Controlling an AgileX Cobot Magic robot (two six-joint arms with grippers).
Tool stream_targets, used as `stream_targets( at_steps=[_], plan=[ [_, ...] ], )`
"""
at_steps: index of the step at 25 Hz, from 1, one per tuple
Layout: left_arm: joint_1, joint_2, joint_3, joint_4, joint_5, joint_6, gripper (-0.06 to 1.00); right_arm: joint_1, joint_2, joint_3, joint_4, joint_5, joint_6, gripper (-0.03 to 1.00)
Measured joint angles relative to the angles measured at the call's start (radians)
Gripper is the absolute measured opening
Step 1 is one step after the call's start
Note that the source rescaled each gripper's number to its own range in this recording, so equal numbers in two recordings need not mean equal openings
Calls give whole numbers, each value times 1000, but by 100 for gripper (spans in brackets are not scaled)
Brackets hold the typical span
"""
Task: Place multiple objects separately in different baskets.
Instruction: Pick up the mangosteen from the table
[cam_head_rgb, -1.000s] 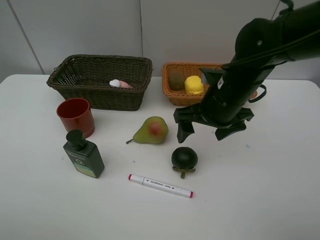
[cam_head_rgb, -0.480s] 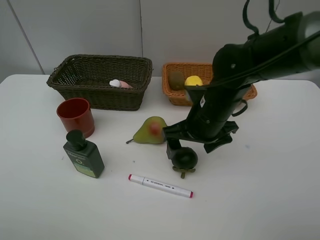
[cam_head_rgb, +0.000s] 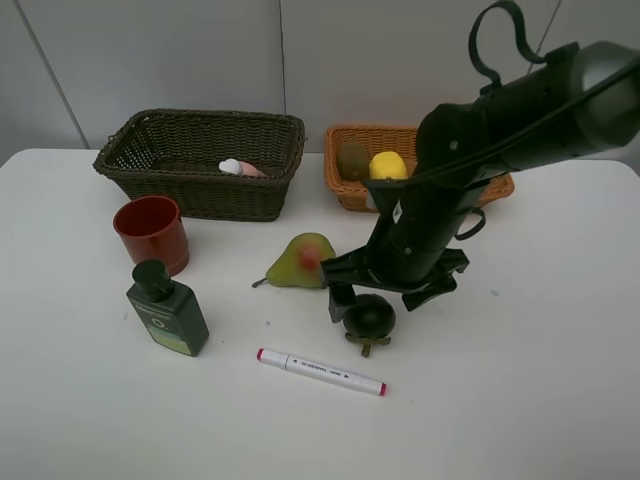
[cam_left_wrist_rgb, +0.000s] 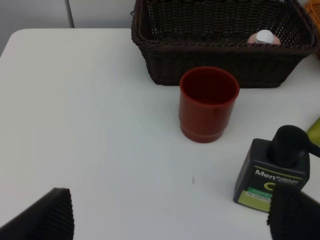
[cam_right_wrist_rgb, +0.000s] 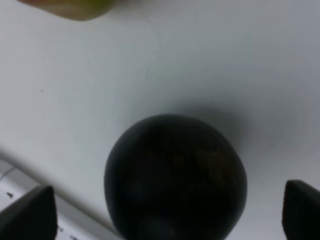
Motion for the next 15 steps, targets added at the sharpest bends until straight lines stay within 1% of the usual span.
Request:
stream_targets(
  at_steps=[15],
  plan=[
    [0,0,0,0,0,0,100,0,60,0,9,-8,2,98]
  ],
)
